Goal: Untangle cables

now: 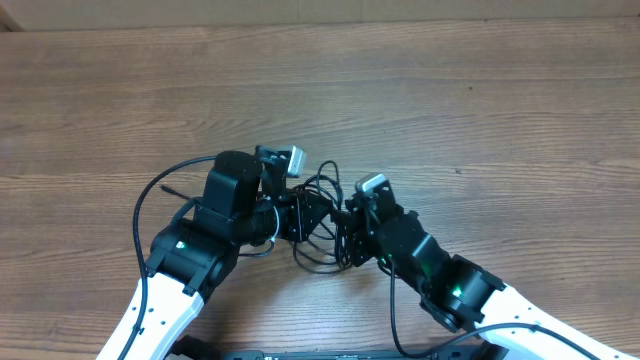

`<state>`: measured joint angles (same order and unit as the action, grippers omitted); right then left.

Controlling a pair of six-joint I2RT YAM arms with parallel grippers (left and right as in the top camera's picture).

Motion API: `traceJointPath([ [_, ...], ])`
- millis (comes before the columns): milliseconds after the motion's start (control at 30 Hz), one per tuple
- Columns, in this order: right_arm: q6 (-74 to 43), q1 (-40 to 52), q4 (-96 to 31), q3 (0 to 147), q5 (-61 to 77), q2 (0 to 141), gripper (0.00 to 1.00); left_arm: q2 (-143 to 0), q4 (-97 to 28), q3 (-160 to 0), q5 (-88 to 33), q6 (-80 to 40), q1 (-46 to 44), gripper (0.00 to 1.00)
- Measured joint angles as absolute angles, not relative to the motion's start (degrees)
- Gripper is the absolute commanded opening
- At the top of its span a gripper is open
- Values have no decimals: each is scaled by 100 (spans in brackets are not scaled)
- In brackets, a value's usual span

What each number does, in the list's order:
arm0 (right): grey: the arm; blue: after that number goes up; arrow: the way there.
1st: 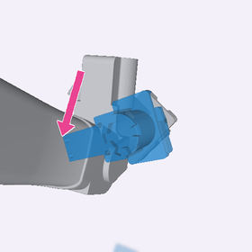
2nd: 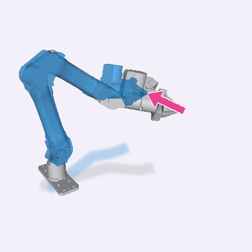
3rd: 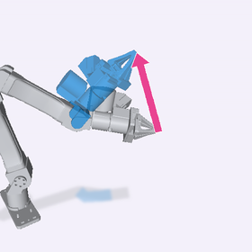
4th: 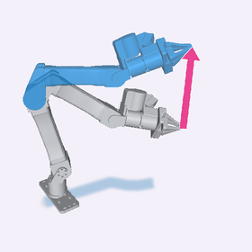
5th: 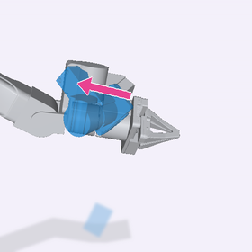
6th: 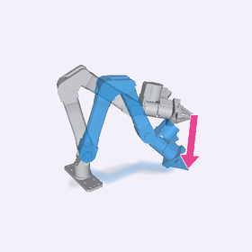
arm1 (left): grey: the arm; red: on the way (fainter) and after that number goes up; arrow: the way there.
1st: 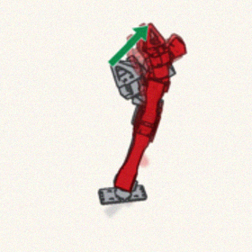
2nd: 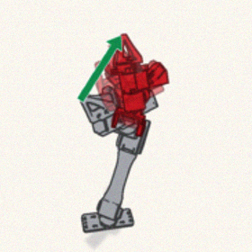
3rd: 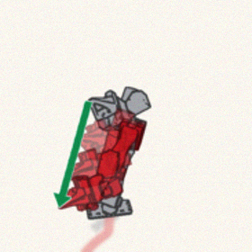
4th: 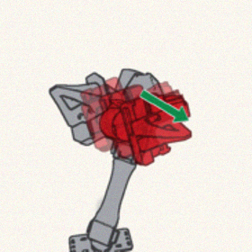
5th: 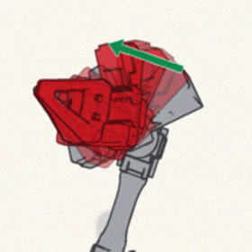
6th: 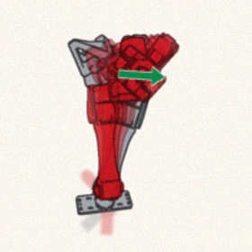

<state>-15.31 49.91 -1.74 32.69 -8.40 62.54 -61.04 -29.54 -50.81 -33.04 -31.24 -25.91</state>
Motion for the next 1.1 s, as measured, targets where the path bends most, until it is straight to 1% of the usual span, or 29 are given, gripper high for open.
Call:
traceJointPath([
  [100, -1468, 4993, -123, 3269, -832, 6357, 4, -6106, -2947, -5081, -3468, -2919, -2591, 4],
  [333, -1470, 4991, -134, 3269, -779, 6359, 4, -6114, -3041, -5081, -3461, -2738, -2591, 4],
  [500, -1479, 4991, -401, 3267, -862, 6095, 4, -6114, -3592, -5081, -2853, -2703, -2591, 4],
  [700, -1697, 4991, -451, 3267, -943, 4831, 4, -6114, -4032, -5081, -1732, -3046, -2591, 5],
  [867, -1909, 4991, -489, 3267, -952, 3559, 4, -6193, -4036, -5081, -1232, -3409, -2591, 5],
  [967, -1881, 4993, -849, 3271, -1170, 2882, 4, -6403, -4171, -5083, -895, -3712, -2591, 4],
  [1100, -1981, 5002, -1863, 3275, -2255, 2340, 4, -6803, -4689, -5083, -255, -4523, -2628, 4],
])
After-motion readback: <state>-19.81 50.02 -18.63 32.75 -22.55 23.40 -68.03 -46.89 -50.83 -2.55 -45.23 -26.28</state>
